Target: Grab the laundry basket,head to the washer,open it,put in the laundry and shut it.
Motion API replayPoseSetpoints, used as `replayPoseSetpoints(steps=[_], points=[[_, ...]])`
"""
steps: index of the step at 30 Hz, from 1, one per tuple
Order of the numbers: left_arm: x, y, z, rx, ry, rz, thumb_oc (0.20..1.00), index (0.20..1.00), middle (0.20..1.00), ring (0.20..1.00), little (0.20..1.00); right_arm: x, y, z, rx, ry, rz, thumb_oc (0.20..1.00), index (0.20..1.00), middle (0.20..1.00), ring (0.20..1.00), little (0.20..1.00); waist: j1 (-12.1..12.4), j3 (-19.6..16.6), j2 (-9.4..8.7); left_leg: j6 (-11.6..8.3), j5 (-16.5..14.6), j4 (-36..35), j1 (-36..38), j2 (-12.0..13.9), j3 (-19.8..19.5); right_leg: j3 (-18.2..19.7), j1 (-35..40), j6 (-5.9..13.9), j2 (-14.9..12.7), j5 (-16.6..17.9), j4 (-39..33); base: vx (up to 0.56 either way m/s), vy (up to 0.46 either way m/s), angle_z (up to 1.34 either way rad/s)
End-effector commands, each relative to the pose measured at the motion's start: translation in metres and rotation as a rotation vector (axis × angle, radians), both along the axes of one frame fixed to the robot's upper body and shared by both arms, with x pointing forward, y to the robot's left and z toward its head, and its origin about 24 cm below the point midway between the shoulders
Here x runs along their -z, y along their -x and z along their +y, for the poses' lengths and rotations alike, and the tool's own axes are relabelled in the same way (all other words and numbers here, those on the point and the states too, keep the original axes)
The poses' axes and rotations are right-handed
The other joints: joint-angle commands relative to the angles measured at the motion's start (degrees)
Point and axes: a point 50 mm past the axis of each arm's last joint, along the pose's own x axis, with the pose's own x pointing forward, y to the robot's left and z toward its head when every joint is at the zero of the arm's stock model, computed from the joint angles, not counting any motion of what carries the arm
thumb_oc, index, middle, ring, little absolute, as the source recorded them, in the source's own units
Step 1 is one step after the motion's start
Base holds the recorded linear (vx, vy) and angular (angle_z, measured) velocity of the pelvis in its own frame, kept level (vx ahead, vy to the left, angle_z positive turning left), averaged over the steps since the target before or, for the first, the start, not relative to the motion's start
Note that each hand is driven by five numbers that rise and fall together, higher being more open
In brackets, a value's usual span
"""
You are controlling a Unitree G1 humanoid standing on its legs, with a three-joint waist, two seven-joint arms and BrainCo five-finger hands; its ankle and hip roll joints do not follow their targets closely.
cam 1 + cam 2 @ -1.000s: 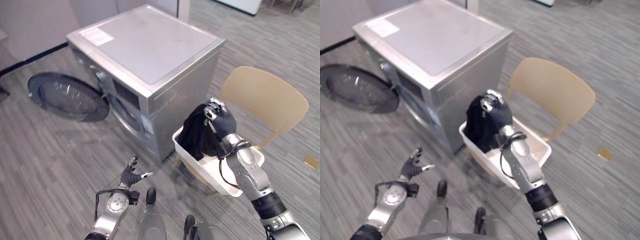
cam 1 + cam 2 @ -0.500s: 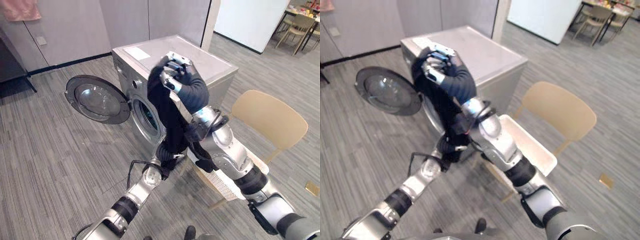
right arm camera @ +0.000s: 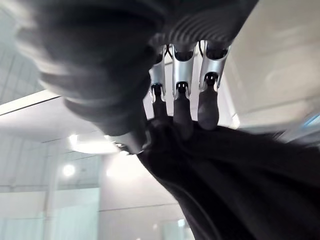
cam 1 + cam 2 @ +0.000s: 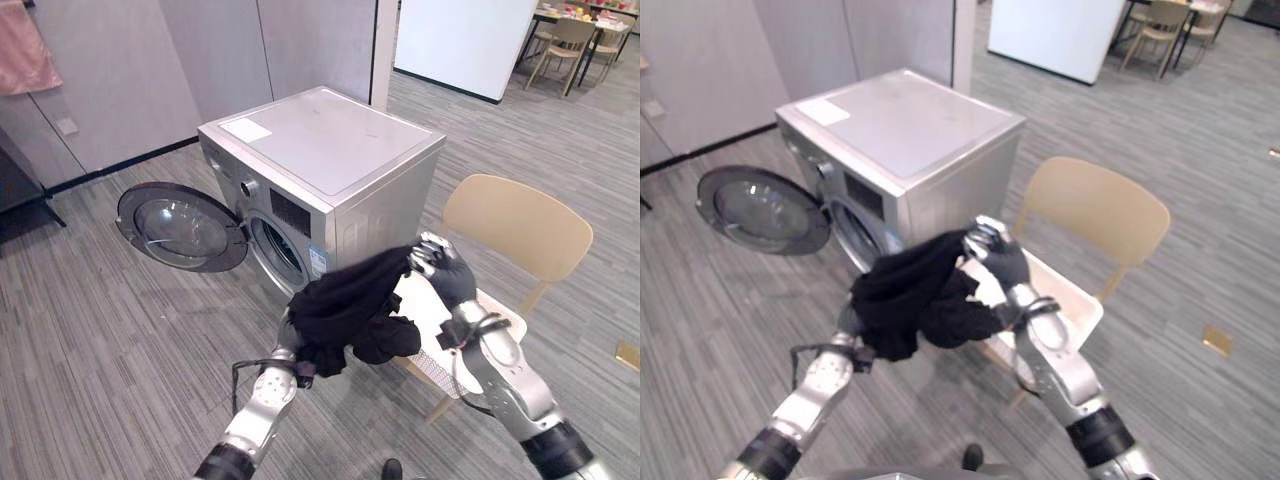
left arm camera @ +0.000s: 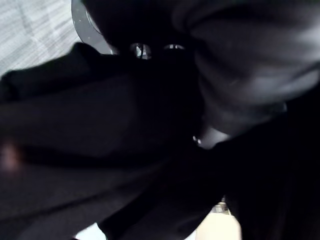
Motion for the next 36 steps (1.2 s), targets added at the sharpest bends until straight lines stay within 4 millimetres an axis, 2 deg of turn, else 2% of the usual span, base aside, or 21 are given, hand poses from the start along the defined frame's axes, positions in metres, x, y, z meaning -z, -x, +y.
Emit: replayPoseSetpoints(steps=[1,2,4,5,7,8,9,13,14,15,16,20,21,23,25,26,27,28,32,33,36], points=[[-0.026,-0.015,0.017,-0.013,0.064,-0.130,0.200,0.200,0.200,0.200,0.200,-0.016,-0.007,-0.006,0.072,0.158,-0.131,1.000,1.000,1.000,1.000,1.000,-1.28,-0.78,-4.22,-0.23,-0.26,-0.46,-3.00,-1.28,-1.10,1.74,6.41,6.50,-3.69,-6.83,-0.62,0.00,0.000,0.00],[-0.023,-0.005,0.035,-0.059,0.073,-0.109,0.200,0.200,0.200,0.200,0.200,-0.001,-0.001,-0.029,0.149,0.301,-0.082,1.000,1.000,1.000,1.000,1.000,-1.13,-0.42,-4.14,-0.24,-0.31,-0.46,-2.75,-1.32,-1.25,1.67,6.85,6.65,-3.73,-6.89,-0.77,0.00,0.000,0.00],[-0.017,0.004,0.050,-0.093,0.069,-0.076,0.200,0.200,0.200,0.200,0.200,0.014,0.006,-0.045,0.186,0.399,-0.018,1.000,1.000,1.000,1.000,1.000,-1.06,-0.26,-4.07,-0.26,-0.02,-0.46,-3.16,-1.41,-1.44,1.72,6.65,6.68,-3.67,-6.54,-1.07,-0.02,-0.001,0.00],[-0.016,0.005,0.050,-0.093,0.069,-0.075,0.200,0.200,0.200,0.200,0.200,0.014,0.007,-0.045,0.186,0.399,-0.018,1.000,1.000,1.000,1.000,1.000,-1.09,-0.32,-4.06,-0.26,-0.02,-0.46,-3.16,-1.41,-1.46,1.71,6.67,6.68,-3.66,-6.53,-1.09,0.00,0.000,0.00],[-0.002,0.022,0.072,-0.140,0.039,0.007,0.200,0.200,0.200,0.200,0.200,0.042,0.020,-0.066,0.201,0.517,0.116,1.000,1.000,1.000,1.000,1.000,-0.92,0.15,-3.87,-0.25,0.14,-0.46,-3.21,-1.42,-1.67,1.61,6.59,6.69,-3.68,-6.46,-1.08,0.00,0.000,0.00],[-0.002,0.023,0.072,-0.140,0.039,0.008,0.200,0.200,0.200,0.200,0.200,0.042,0.020,-0.066,0.201,0.517,0.116,1.000,1.000,1.000,1.000,1.000,-0.94,0.12,-3.87,-0.25,0.13,-0.46,-3.20,-1.42,-1.68,1.61,6.60,6.69,-3.68,-6.47,-1.08,-0.03,-0.004,-0.01],[0.009,0.034,0.085,-0.184,0.027,0.070,0.200,0.200,0.200,0.200,0.200,0.059,0.029,-0.075,0.199,0.579,0.197,1.000,1.000,1.000,1.000,1.000,-0.86,0.63,-3.76,-0.25,0.29,-0.46,-3.34,-1.41,-1.83,1.50,6.47,6.71,-3.71,-6.42,-0.98,0.00,0.000,0.00],[0.028,0.058,0.104,-0.261,0.004,0.174,0.200,0.200,0.200,0.200,0.200,0.088,0.048,-0.087,0.177,0.664,0.341,1.000,1.000,1.000,1.000,1.000,-0.72,1.49,-3.59,-0.25,0.59,-0.46,-3.58,-1.40,-2.20,1.44,6.36,6.59,-3.72,-6.72,-0.64,-0.01,-0.001,0.00],[0.028,0.059,0.104,-0.261,0.004,0.174,0.200,0.200,0.200,0.200,0.200,0.088,0.048,-0.087,0.176,0.664,0.341,1.000,1.000,1.000,1.000,1.000,-0.74,1.48,-3.60,-0.25,0.59,-0.46,-3.58,-1.40,-2.21,1.43,6.36,6.59,-3.72,-6.73,-0.63,0.00,0.000,0.00],[0.043,0.075,0.110,-0.317,0.017,0.257,0.200,0.200,0.200,0.200,0.200,0.107,0.059,-0.090,0.143,0.689,0.438,1.000,1.000,1.000,1.000,1.000,-0.42,2.31,-3.50,-0.25,0.80,-0.46,-3.69,-1.39,-2.52,1.31,6.14,6.40,-3.69,-7.21,-0.04,0.00,0.000,0.00],[0.048,0.079,0.112,-0.343,0.026,0.283,0.200,0.200,0.200,0.200,0.200,0.112,0.060,-0.088,0.132,0.678,0.463,1.000,1.000,1.000,1.000,1.000,-0.29,2.69,-3.46,-0.25,0.92,-0.46,-3.73,-1.37,-2.68,1.22,5.94,6.26,-3.70,-7.45,0.40,0.00,0.000,0.00],[0.051,0.081,0.114,-0.374,0.035,0.294,0.200,0.200,0.200,0.200,0.200,0.119,0.061,-0.086,0.125,0.667,0.493,1.000,1.000,1.000,1.000,1.000,0.03,4.00,-3.46,-0.21,1.07,0.20,-4.17,-1.33,-3.10,1.20,5.28,5.99,-3.77,-7.98,1.62,-0.07,-0.036,0.08],[0.049,0.072,0.117,-0.417,0.045,0.268,0.200,0.200,0.200,0.200,0.200,0.122,0.052,-0.081,0.125,0.657,0.489,1.000,1.000,1.000,1.000,1.000,1.09,7.79,-3.71,-0.43,0.37,5.72,-8.65,-0.99,-4.33,0.65,3.17,5.30,-4.35,-8.68,3.75,-0.22,-0.079,0.13],[0.047,0.069,0.118,-0.426,0.053,0.256,0.200,0.200,0.200,0.200,0.200,0.120,0.050,-0.081,0.124,0.669,0.483,1.000,1.000,1.000,1.000,1.000,1.32,8.47,-3.80,-0.71,0.41,7.72,-10.83,-0.87,-4.90,0.09,2.39,4.98,-4.55,-8.69,3.90,-0.17,-0.081,0.27],[0.042,0.059,0.115,-0.421,0.055,0.228,0.200,0.200,0.200,0.200,0.200,0.121,0.050,-0.085,0.142,0.686,0.484,1.000,1.000,1.000,1.000,1.000,1.91,10.14,-3.92,-1.82,0.68,12.32,-15.75,0.68,-2.53,-4.64,2.45,4.09,-5.63,-10.11,3.84,-0.08,-0.085,0.62],[0.042,0.059,0.115,-0.421,0.055,0.228,0.200,0.200,0.200,0.200,0.200,0.121,0.050,-0.085,0.142,0.686,0.484,1.000,1.000,1.000,1.000,1.000,1.79,10.09,-3.89,-1.84,0.63,12.46,-15.91,0.69,-2.66,-4.75,2.42,4.07,-5.61,-10.13,3.85,0.11,-0.019,1.38],[0.043,0.059,0.114,-0.414,0.056,0.234,0.200,0.200,0.200,0.200,0.200,0.128,0.056,-0.085,0.144,0.702,0.516,1.000,1.000,1.000,1.000,1.000,1.12,9.52,-3.56,-2.28,0.75,11.12,-15.17,3.24,2.58,-7.44,3.85,4.51,-6.01,-11.41,3.34,0.17,0.045,1.59],[0.044,0.059,0.113,-0.409,0.056,0.241,0.200,0.200,0.200,0.200,0.200,0.130,0.057,-0.085,0.140,0.711,0.526,1.000,1.000,1.000,1.000,1.000,0.78,9.24,-3.38,-2.34,1.96,9.86,-15.16,4.36,4.24,-8.61,4.32,4.67,-6.15,-11.37,3.18,0.17,0.044,1.47],[0.047,0.060,0.111,-0.401,0.045,0.258,0.200,0.200,0.200,0.200,0.200,0.133,0.057,-0.085,0.136,0.723,0.536,1.000,1.000,1.000,1.000,1.000,0.39,8.80,-3.18,-3.02,4.42,7.22,-15.54,6.09,4.79,-10.49,5.35,4.97,-6.82,-11.87,3.54,0.14,0.115,0.69],[0.047,0.057,0.107,-0.380,0.034,0.258,0.200,0.200,0.200,0.200,0.200,0.132,0.055,-0.084,0.137,0.735,0.529,1.000,1.000,1.000,1.000,1.000,0.83,9.16,-3.50,-3.64,5.64,5.94,-17.57,8.90,5.62,-12.23,6.66,5.31,-7.95,-12.61,4.01,0.21,0.201,0.55],[0.045,0.053,0.106,-0.395,0.034,0.241,0.200,0.200,0.200,0.200,0.200,0.133,0.054,-0.085,0.150,0.742,0.531,1.000,1.000,1.000,1.000,1.000,0.41,9.17,-3.09,-4.81,7.87,3.49,-18.43,11.72,7.38,-14.15,8.30,5.97,-9.50,-13.23,4.61,0.28,0.282,0.62]])
